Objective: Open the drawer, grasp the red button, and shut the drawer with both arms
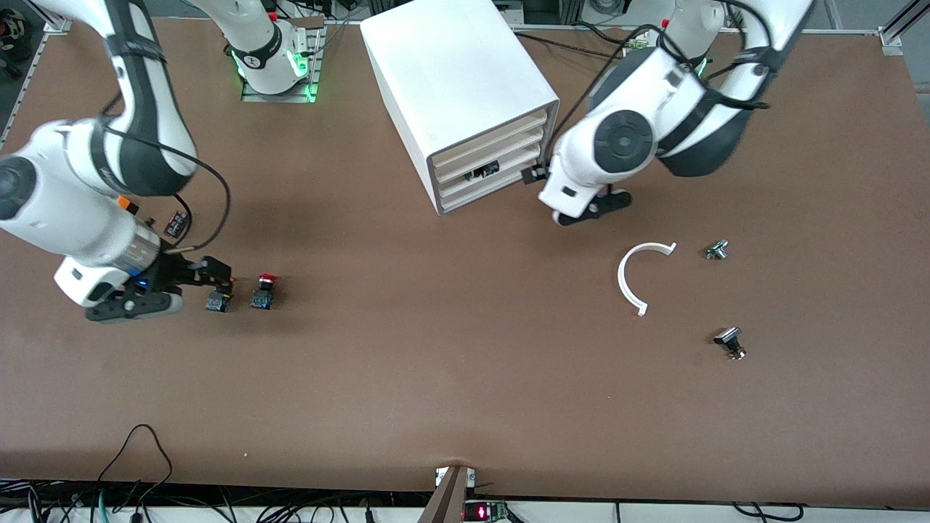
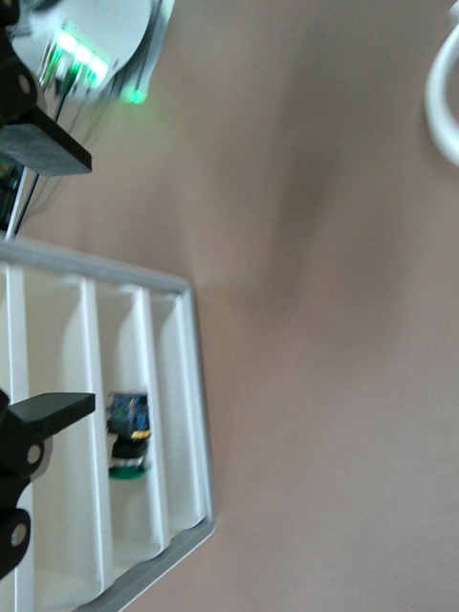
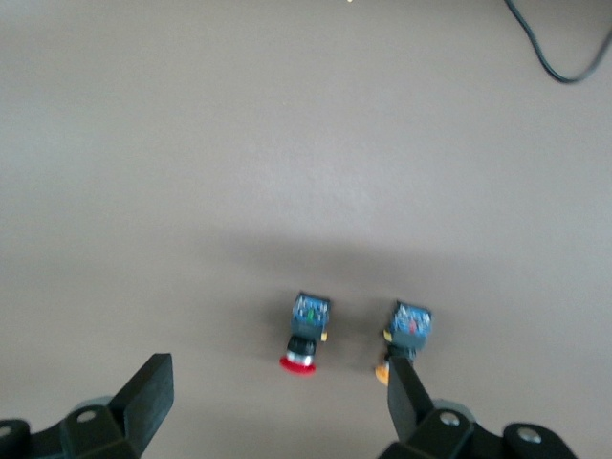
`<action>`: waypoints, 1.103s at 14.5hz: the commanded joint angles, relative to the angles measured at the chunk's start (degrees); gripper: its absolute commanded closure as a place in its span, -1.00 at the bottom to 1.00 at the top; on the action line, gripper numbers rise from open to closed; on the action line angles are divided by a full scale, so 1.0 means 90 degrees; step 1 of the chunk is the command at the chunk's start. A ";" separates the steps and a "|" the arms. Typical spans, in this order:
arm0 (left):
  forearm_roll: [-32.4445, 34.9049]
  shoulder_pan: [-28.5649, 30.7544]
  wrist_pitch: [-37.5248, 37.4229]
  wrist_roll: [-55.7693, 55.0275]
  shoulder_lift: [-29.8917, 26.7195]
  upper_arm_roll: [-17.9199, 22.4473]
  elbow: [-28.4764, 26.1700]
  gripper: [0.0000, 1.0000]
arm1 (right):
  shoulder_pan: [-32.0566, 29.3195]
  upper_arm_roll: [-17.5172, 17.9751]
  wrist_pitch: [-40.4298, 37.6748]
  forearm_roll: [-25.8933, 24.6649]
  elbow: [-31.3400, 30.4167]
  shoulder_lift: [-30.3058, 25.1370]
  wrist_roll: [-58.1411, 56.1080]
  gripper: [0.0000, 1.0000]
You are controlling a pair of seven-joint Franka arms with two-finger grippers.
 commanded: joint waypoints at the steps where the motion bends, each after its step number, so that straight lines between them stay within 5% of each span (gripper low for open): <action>1: 0.0700 0.0332 -0.0659 0.1041 0.0013 -0.0062 0.0655 -0.99 | -0.0626 0.0642 -0.0546 -0.0184 -0.0077 -0.0610 0.0629 -0.98; 8: 0.1376 0.1767 -0.1266 0.4090 -0.0046 -0.0062 0.1701 -1.00 | -0.1037 0.1034 -0.1933 -0.0477 -0.0086 -0.1637 0.1206 -0.98; 12: 0.1309 0.2120 -0.1276 0.4940 -0.0211 -0.0004 0.1780 -1.00 | -0.1106 0.1239 -0.2422 -0.0555 -0.0086 -0.1979 0.1714 -0.98; 16: 0.1143 0.0640 -0.0780 0.6045 -0.1137 0.2238 0.1352 -1.00 | -0.1116 0.1190 -0.2570 -0.0614 -0.0135 -0.2223 0.1676 -0.98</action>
